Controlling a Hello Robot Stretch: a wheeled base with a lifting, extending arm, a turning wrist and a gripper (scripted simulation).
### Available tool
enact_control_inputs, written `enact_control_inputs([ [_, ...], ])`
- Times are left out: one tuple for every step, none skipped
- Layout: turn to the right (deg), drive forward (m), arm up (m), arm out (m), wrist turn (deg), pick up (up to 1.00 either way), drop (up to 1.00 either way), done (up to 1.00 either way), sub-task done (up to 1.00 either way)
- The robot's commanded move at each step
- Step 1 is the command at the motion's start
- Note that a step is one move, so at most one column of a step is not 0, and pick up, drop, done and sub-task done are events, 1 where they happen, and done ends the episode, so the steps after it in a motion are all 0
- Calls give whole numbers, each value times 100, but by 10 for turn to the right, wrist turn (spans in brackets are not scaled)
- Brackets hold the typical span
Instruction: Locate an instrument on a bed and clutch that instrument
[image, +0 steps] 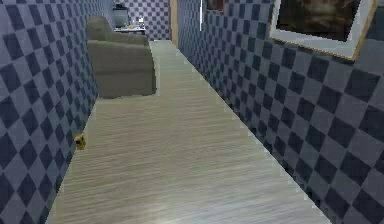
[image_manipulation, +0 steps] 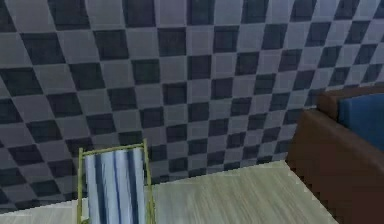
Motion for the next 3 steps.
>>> enact_control_inputs([
  [-30,0,0,0,0,0,0,0,0],
  [0,55,0,0,0,0,0,0,0],
  [30,0,0,0,0,0,0,0,0],
])
